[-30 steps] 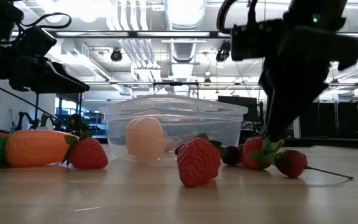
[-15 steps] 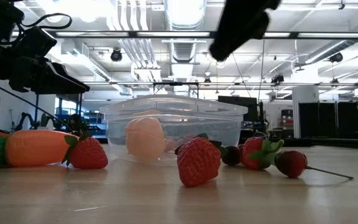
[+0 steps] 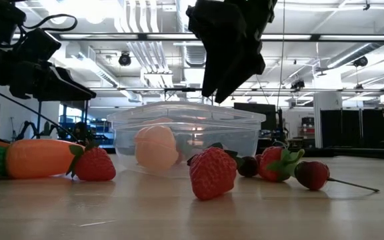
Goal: Pick and placing Produce into tupperware
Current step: Put the red cherry into the transparent container
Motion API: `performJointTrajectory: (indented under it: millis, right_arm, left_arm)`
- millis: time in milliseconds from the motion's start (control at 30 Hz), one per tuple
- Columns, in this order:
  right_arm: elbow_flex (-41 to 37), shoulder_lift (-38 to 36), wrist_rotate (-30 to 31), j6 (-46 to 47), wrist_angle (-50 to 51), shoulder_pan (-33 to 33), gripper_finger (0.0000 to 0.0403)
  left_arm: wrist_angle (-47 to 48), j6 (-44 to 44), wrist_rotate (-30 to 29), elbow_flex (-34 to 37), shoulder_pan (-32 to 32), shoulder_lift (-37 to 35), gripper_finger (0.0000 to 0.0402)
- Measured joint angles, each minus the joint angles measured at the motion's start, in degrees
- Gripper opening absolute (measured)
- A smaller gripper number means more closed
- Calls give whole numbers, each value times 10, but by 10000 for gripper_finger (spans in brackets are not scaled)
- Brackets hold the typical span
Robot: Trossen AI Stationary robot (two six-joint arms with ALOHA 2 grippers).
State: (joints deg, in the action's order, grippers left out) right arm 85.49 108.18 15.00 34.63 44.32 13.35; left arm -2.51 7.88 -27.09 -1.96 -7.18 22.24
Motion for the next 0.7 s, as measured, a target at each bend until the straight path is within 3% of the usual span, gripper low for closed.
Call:
performJointTrajectory:
  millis: [167,333,500,600,700]
  right_arm:
    - [0,-8,-17,-14,35,11,257]
    - [0,-34,53,13,68,65,252]
    - [-11,-52,135,155,142,116,237]
    - [-47,-51,119,269,156,136,237]
    - [-87,-50,88,347,108,150,245]
  left_arm:
    - [0,0,0,0,0,0,242]
    - [0,0,0,0,0,-1,242]
    - [0,0,0,0,0,0,242]
    - [0,0,0,0,0,2,242]
    - [0,0,0,0,0,2,242]
